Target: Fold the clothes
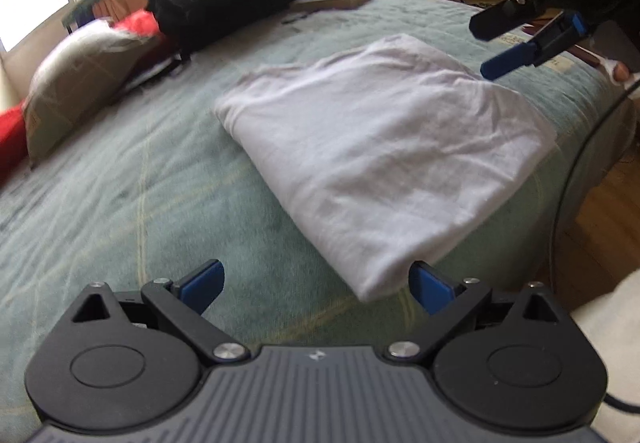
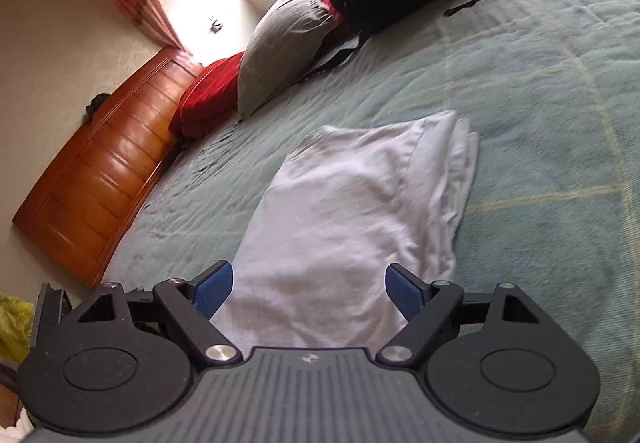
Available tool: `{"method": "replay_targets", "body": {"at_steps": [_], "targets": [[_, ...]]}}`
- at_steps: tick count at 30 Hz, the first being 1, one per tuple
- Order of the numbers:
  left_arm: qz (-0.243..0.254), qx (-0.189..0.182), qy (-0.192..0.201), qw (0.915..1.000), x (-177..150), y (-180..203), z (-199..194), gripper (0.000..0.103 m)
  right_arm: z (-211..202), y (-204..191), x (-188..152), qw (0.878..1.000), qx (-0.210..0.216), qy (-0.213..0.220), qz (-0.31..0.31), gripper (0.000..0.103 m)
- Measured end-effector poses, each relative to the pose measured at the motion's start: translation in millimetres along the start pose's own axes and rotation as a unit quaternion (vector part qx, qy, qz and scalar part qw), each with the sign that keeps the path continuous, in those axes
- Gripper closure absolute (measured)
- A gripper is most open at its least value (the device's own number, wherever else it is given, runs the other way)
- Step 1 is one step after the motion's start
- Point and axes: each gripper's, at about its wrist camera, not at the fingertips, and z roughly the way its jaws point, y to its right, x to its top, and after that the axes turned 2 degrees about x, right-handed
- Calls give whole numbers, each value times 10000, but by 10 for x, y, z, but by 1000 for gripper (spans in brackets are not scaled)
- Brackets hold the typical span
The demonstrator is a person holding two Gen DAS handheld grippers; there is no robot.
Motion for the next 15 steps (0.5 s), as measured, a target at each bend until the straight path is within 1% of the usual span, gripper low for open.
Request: {"method": "replay_targets", "body": {"at_steps": [3,4,6,11,13,15], "targets": [[546,500,150,9971,-9,97,31,4,42,-84,-32,9999,52,-54,-72,16],[626,549,125,9964,-31,100,38,4,56,-112,-43,9999,70,-72,-96,16],[596,547,68,9967,-88,66,27,3,84,-158,-63,9998,79,-110,-147,16],[375,468,-155,9981,-247,-52,-62,4,122,-158,-111,9989,-213,-210,-347,16],[67,182,-40,9998,-199,-191,-167,4,109,-169,-136,9984,-282,-219,-444,16],[-289,-161,121,9994,-126,-350,-287,4,68,-227,-147,9981,-31,-191,-580,16]]}}
